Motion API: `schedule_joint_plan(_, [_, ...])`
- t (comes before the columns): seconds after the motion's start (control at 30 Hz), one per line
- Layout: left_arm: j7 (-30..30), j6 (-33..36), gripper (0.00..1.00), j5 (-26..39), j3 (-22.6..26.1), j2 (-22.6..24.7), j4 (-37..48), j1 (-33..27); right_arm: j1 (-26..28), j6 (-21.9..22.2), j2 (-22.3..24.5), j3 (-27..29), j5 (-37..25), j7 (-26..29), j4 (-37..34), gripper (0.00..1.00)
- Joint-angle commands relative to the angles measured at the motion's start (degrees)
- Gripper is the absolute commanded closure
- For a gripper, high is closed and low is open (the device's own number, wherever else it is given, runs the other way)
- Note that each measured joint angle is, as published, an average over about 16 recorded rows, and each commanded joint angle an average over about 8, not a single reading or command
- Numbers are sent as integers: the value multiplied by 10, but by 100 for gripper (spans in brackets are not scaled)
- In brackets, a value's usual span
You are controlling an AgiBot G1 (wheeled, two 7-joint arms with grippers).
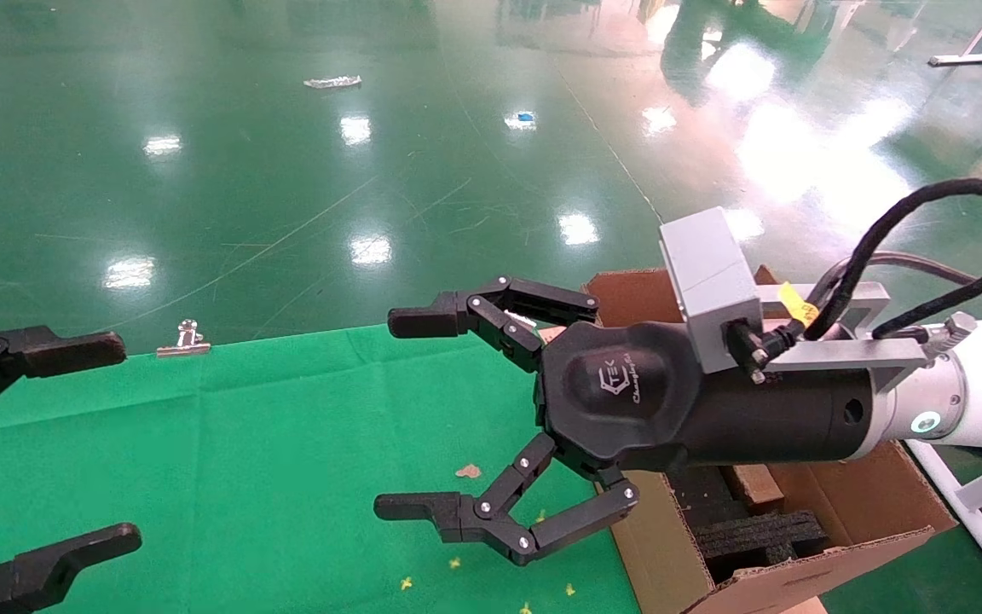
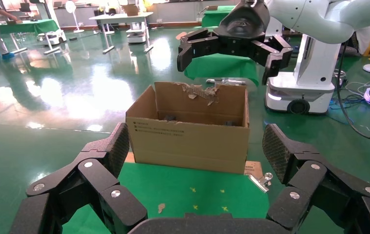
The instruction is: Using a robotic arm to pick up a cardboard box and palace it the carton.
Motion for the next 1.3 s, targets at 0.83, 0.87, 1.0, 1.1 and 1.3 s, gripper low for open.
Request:
schedule_joint_plan(0.83, [0, 0, 0, 0, 0, 0, 0, 0, 14, 3, -2, -14, -6, 3, -11, 0])
schedule_joint_plan(0.87, [0, 0, 0, 0, 0, 0, 0, 0, 14, 3, -2, -14, -6, 3, -11, 0])
schedule_joint_plan(1.0, [0, 0, 0, 0, 0, 0, 0, 0, 15, 3, -2, -14, -7, 3, -11, 0])
schedule_joint_plan(1.1, [0, 0, 0, 0, 0, 0, 0, 0, 15, 3, -2, -15, -7, 3, -12, 0])
schedule_joint_plan(1.3, [0, 0, 0, 0, 0, 0, 0, 0, 15, 3, -2, -15, -7, 4, -12, 0])
